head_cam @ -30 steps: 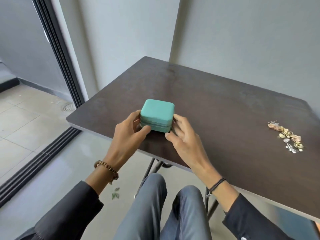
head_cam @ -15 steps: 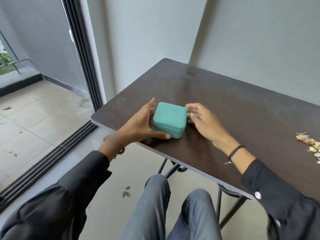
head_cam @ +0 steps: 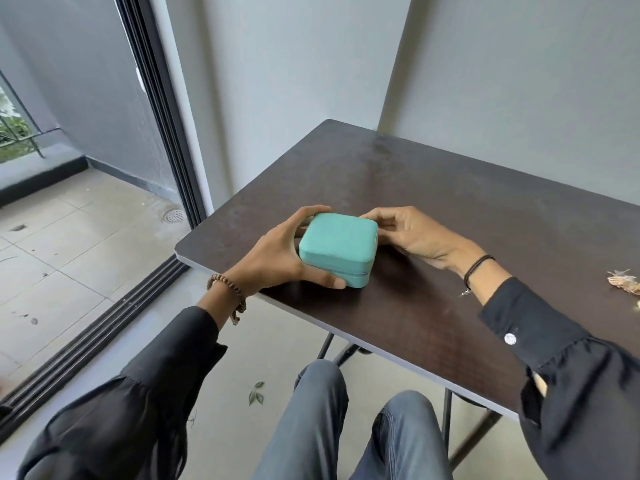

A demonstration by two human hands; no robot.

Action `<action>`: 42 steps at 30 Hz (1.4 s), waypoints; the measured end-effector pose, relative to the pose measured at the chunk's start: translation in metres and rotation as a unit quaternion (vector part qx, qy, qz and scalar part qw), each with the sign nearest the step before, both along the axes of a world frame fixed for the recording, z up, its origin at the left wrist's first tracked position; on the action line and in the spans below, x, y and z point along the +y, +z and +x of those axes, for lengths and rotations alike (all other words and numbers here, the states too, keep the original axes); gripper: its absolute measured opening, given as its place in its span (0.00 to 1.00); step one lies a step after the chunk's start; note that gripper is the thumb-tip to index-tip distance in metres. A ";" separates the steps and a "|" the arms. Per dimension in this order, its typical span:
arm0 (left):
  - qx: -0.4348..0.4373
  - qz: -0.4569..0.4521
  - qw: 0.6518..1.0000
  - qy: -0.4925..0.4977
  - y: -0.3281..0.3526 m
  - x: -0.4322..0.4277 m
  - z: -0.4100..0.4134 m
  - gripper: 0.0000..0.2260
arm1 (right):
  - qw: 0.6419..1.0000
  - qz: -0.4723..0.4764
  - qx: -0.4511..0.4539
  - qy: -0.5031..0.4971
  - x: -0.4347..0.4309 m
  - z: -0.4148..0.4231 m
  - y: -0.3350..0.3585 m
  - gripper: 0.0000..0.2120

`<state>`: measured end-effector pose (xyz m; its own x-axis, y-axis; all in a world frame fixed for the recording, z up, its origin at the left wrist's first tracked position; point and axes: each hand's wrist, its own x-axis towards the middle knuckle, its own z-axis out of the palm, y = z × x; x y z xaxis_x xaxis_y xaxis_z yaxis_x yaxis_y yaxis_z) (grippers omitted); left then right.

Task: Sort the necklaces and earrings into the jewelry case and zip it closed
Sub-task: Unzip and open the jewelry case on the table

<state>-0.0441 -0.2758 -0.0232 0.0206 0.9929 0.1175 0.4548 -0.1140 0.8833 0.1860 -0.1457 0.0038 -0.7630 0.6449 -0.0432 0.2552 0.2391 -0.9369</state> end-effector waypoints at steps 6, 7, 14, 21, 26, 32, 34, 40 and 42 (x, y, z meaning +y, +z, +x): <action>-0.040 0.006 0.999 -0.006 0.004 -0.001 -0.003 0.46 | 0.998 -0.034 0.038 -0.041 -0.011 0.001 -0.001 0.11; -0.036 0.006 0.999 -0.004 0.003 -0.001 -0.002 0.46 | 0.998 0.006 0.004 -0.055 -0.013 0.000 -0.002 0.10; 0.009 0.026 0.998 0.048 -0.003 0.002 0.004 0.49 | 0.933 0.272 -0.184 -0.146 -0.044 0.011 0.013 0.09; 0.068 0.022 0.993 0.092 0.000 -0.002 0.010 0.49 | 0.920 0.315 -0.181 -0.149 -0.107 0.014 0.016 0.07; 0.103 0.026 0.990 0.089 0.002 -0.007 0.013 0.52 | 0.898 0.373 -0.188 -0.141 -0.126 0.000 0.018 0.08; 0.143 0.020 0.985 0.099 0.003 -0.011 0.017 0.59 | 0.886 0.413 -0.186 -0.100 -0.131 -0.020 0.025 0.07; 0.162 0.019 0.982 0.097 0.001 -0.012 0.018 0.62 | 0.871 0.429 -0.236 -0.047 -0.128 -0.023 0.029 0.08; 0.140 -0.003 0.990 0.026 -0.004 -0.011 0.008 0.60 | 0.779 0.550 -0.300 0.028 -0.122 -0.019 0.039 0.07; 0.107 -0.006 0.994 0.011 -0.005 -0.011 0.001 0.61 | 0.740 0.607 -0.286 0.041 -0.120 -0.018 0.043 0.04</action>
<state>-0.0426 -0.2872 -0.0279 0.0224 0.9947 0.1004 0.6353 -0.0917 0.7668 0.1677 -0.2655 0.0465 -0.8823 0.4265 0.1991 0.4657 0.8526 0.2372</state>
